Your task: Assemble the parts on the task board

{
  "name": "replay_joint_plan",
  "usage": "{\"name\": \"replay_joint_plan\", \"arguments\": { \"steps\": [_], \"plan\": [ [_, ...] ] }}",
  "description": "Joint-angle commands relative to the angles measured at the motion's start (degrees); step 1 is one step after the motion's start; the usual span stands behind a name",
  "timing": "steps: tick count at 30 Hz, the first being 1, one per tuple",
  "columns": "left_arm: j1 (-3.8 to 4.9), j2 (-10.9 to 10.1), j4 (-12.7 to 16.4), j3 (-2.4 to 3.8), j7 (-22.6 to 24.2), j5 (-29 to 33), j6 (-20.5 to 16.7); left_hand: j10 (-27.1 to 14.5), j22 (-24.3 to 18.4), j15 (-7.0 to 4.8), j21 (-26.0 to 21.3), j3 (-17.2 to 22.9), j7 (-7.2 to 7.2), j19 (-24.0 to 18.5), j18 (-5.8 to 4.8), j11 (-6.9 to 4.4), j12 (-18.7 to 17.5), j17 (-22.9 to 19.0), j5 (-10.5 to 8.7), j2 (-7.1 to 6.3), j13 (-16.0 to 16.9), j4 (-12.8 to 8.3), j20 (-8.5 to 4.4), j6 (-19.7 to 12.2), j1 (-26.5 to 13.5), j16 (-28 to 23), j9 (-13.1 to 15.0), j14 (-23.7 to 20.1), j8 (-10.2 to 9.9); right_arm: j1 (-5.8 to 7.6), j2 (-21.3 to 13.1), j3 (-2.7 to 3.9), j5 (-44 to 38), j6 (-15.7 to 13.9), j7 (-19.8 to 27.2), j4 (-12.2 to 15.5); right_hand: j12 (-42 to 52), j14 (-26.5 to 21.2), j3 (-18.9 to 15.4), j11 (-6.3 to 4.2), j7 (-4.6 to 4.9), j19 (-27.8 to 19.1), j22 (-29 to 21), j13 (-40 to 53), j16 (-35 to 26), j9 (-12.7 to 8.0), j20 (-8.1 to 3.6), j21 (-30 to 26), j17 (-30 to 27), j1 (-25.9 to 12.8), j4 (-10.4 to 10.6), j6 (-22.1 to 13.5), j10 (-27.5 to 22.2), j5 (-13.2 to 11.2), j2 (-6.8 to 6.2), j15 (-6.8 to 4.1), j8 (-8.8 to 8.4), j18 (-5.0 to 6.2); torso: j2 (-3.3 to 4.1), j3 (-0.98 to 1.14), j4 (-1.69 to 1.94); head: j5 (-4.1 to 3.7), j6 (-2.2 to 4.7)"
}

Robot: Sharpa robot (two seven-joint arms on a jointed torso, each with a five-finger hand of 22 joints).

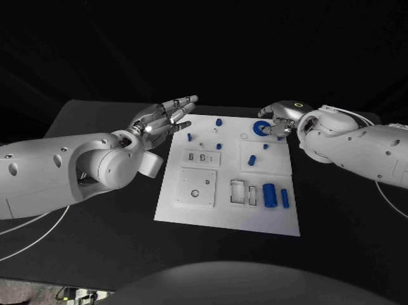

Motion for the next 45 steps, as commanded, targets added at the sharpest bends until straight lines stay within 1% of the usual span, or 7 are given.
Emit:
{"name": "replay_joint_plan", "arguments": {
  "steps": [1, 6, 15, 19, 23, 32, 45],
  "plan": [
    [-0.01, 0.2, 0.05, 0.04, 0.15, -0.18, 1.1, 0.18, 0.07, 0.46, 0.35, -0.1, 0.06, 0.14, 1.0, 0.08, 0.32, 0.09, 0.32, 0.12, 0.09, -0.04, 0.16, 0.29, 0.58, 0.31, 0.05, 0.08, 0.26, 0.01, 0.04, -0.01, 0.54, -0.3, 0.74, -0.07, 0.22, 6.08, 1.71, -0.13, -0.11, 3.29, 14.01, 15.1, 0.2, -0.39, -0.07, -0.36, 15.08, 1.39, -1.35, -0.45, 5.97, 0.65, -0.76, -0.02, -0.03, 0.44, 0.0, 0.0, 0.03, 0.03, 0.0],
    [-0.02, 0.33, 0.01, 0.04, 0.1, -0.18, 1.17, 0.19, 0.07, 0.48, 0.36, -0.06, 0.08, 0.14, 0.99, 0.1, 0.31, 0.1, 0.51, 0.14, 0.08, -0.09, 0.17, 0.26, 0.7, 0.34, 0.04, 0.09, 0.26, 0.01, 0.09, 0.0, 0.14, 0.82, 0.17, -0.17, 0.22, 6.08, 3.44, 0.08, 0.18, 3.69, 14.17, 15.1, 0.2, -0.73, 0.0, -0.04, 15.08, 2.53, -3.24, -0.26, 5.97, -1.42, -1.77, 0.11, 0.17, 0.32, 0.03, 0.0, 0.01, 0.08, 0.0],
    [-0.05, 0.55, -0.09, 0.04, 0.02, -0.18, 1.34, 0.19, 0.09, 0.51, 0.41, -0.02, 0.09, 0.18, 0.99, 0.12, 0.31, 0.1, 0.73, 0.15, 0.08, -0.14, 0.19, 0.26, 0.84, 0.36, 0.04, 0.1, 0.27, 0.01, 0.33, 0.0, -0.48, 2.58, -0.89, -0.76, 0.22, 6.08, 2.06, 0.71, 0.76, 4.36, 14.42, 15.1, 0.2, 0.36, 0.56, 0.5, 15.08, 1.02, -3.26, 1.72, 5.97, -17.27, -2.11, 0.69, 0.82, 0.13, 0.0, 0.0, 0.0, 0.06, 0.0],
    [-0.06, 0.59, -0.1, 0.04, -0.01, -0.18, 1.4, 0.19, 0.09, 0.51, 0.41, -0.02, 0.09, 0.18, 0.99, 0.12, 0.31, 0.1, 0.73, 0.15, 0.08, -0.14, 0.19, 0.26, 0.84, 0.36, 0.04, 0.1, 0.27, 0.01, 0.47, 0.0, -0.57, 2.91, -1.15, -0.97, 0.22, 6.08, 1.19, 0.82, 0.86, 4.45, 14.45, 15.1, 0.2, 0.87, 0.65, 0.57, 15.08, 0.53, -2.91, 2.09, 5.97, -19.37, -2.06, 0.78, 0.98, 0.1, 0.02, 0.01, 0.01, 0.1, 0.0],
    [-0.07, 0.61, -0.11, 0.04, -0.01, -0.18, 1.43, 0.18, 0.1, 0.52, 0.43, 0.0, 0.1, 0.21, 0.99, 0.13, 0.31, 0.11, 0.84, 0.15, 0.08, -0.15, 0.2, 0.24, 0.9, 0.39, 0.04, 0.12, 0.27, 0.01, 0.59, 0.0, -0.66, 3.17, -1.27, -1.13, 0.22, 6.08, 0.81, 0.8, 0.79, 4.43, 14.44, 15.1, 0.2, 1.88, 0.69, 0.55, 15.08, 0.7, -2.92, 3.42, 5.97, -19.27, -1.71, 0.78, 1.78, 0.11, 0.01, 0.0, 0.01, 0.12, 0.0],
    [-0.07, 0.63, -0.11, 0.04, 0.01, -0.18, 1.45, 0.18, 0.1, 0.52, 0.43, 0.0, 0.1, 0.21, 0.99, 0.13, 0.31, 0.11, 0.84, 0.15, 0.08, -0.15, 0.2, 0.24, 0.9, 0.39, 0.04, 0.12, 0.27, 0.0, 0.89, 0.0, -0.79, 4.09, -1.36, -1.63, 0.22, 6.08, 0.59, 0.58, 0.59, 4.31, 14.4, 15.1, 0.2, 6.32, 0.55, 0.46, 15.08, 1.67, -3.72, 6.23, 5.97, -14.58, -0.96, 0.66, 4.44, 0.15, 0.01, 0.01, 0.02, 0.2, 0.0],
    [-0.09, 0.7, -0.12, 0.04, -0.07, -0.18, 1.54, 0.22, 0.11, 0.54, 0.46, 0.0, 0.11, 0.23, 0.98, 0.14, 0.32, 0.11, 0.94, 0.15, 0.09, -0.15, 0.22, 0.21, 0.96, 0.41, 0.04, 0.14, 0.27, -0.01, 1.19, 0.0, -1.31, 5.68, -1.58, -2.09, 0.22, 6.08, 0.86, 0.5, 0.48, 3.73, 14.18, 15.1, 0.2, 9.69, 0.47, 0.01, 15.08, 3.07, -5.15, 6.84, 5.97, -13.39, -0.85, 0.54, 5.79, 0.31, 0.04, 0.01, 0.0, 0.16, 0.0]
  ]
}}
